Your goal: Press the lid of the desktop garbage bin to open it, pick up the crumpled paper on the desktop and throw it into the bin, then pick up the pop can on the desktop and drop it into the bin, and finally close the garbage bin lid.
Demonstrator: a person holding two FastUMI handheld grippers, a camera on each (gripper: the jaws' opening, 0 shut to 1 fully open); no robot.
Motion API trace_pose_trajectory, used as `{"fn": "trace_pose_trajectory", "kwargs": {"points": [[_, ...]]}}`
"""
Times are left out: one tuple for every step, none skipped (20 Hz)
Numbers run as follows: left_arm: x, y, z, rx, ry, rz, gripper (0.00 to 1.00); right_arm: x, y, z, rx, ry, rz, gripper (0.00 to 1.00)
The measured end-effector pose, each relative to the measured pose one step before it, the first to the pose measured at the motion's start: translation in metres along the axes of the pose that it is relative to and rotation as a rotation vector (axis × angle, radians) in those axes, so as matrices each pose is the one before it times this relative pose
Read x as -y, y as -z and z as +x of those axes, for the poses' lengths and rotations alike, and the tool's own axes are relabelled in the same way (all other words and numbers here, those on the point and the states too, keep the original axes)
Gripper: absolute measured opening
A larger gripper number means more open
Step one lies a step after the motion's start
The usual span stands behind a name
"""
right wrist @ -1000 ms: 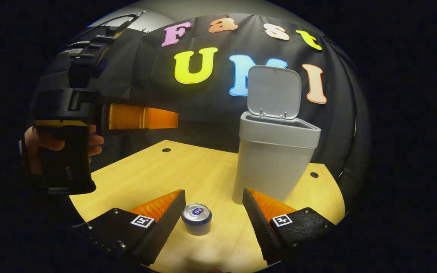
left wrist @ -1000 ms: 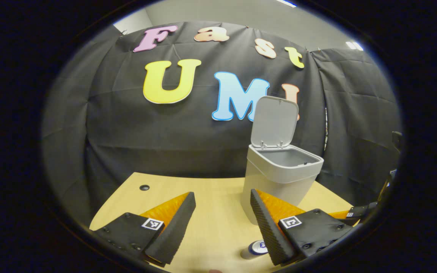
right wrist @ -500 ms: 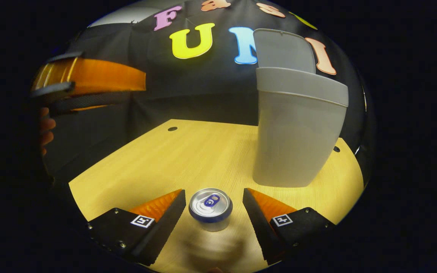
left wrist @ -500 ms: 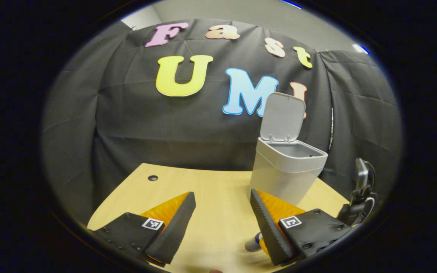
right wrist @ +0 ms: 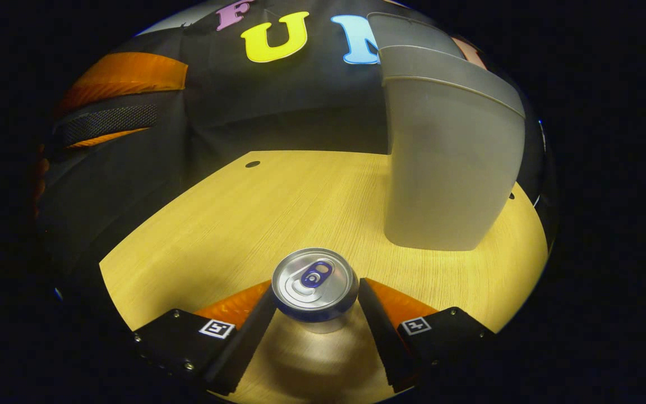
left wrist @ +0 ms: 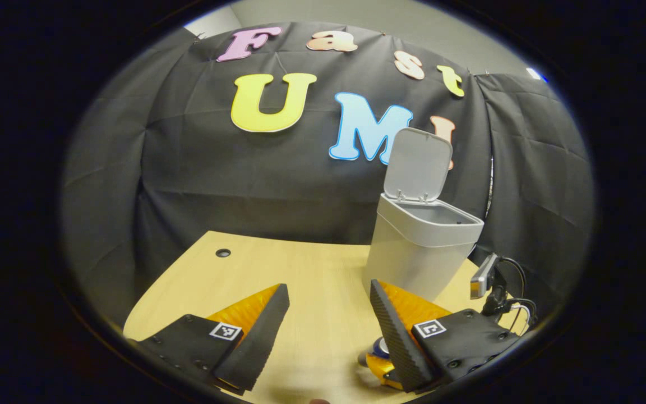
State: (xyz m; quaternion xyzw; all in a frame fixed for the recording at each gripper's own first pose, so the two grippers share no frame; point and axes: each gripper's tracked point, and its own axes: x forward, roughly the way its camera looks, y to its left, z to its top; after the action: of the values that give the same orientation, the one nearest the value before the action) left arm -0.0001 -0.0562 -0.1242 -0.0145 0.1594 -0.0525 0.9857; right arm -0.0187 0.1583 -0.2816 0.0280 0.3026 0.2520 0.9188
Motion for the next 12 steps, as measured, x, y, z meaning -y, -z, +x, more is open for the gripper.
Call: {"fn": "trace_pose_trajectory", "kwargs": {"points": [[-0.00040,0.00167,0.00019,-0.00119,-0.00086,-0.00340,0.96,0.00163,0.00074,-0.00130,-0.00212,0.00112,-0.00318,0.88],[-0.00092,0.00151,-0.00054,-0.00068,-0.00188,-0.00369,0.90,0.00207,0.00174,-0.00087,-0.00220,-0.00078,-0.00185,0.88],[-0.00120,0.00175,-0.00045,-0.00247,-0.00214,-0.00409,0.90,0.00148,0.00055,-0.00172,-0.00287,-0.00295,-0.00185,0.88],[0.00007,0.00272,-0.00003,-0.00333,-0.00145,-0.00411,1.00,-0.00115,0.00181,-0.00198,-0.00253,-0.00163,-0.00117,0.87],[0.00016,0.00332,0.00018,-0.00462,-0.00077,-0.00329,1.00,0.00021,-0.00004,-0.00268,0.00040,-0.00066,-0.00193,0.87],[0.00011,0.00232,-0.00025,-0.00381,-0.00136,-0.00240,0.90,-0.00061,-0.00022,-0.00263,0.00114,-0.00247,-0.00018,0.87],[-0.00118,0.00094,-0.00050,-0.00325,-0.00201,-0.00130,0.90,-0.00054,-0.00209,-0.00399,0.00667,-0.00262,0.00129,0.87],[-0.00092,0.00040,-0.00181,-0.00140,-0.00229,0.00067,0.95,-0.00058,-0.00325,-0.00643,0.01104,-0.00245,0.00299,0.87],[-0.00064,-0.00182,-0.00129,0.00457,-0.00212,0.00441,1.00,-0.00036,-0.00589,-0.00688,0.01463,-0.00399,0.00489,0.86],[-0.00082,-0.00169,-0.00159,0.00591,-0.00287,0.00790,1.00,0.00043,-0.00768,-0.00728,0.02274,-0.00047,0.00412,0.84],[-0.00128,-0.00209,-0.00012,0.00355,-0.00303,0.00790,1.00,0.00318,-0.01193,-0.00786,0.02882,0.00843,0.00361,0.84],[-0.00085,-0.00196,-0.00027,0.00251,-0.00138,0.00549,1.00,0.00235,-0.01195,-0.00704,0.03157,0.00527,0.00307,0.84]]}}
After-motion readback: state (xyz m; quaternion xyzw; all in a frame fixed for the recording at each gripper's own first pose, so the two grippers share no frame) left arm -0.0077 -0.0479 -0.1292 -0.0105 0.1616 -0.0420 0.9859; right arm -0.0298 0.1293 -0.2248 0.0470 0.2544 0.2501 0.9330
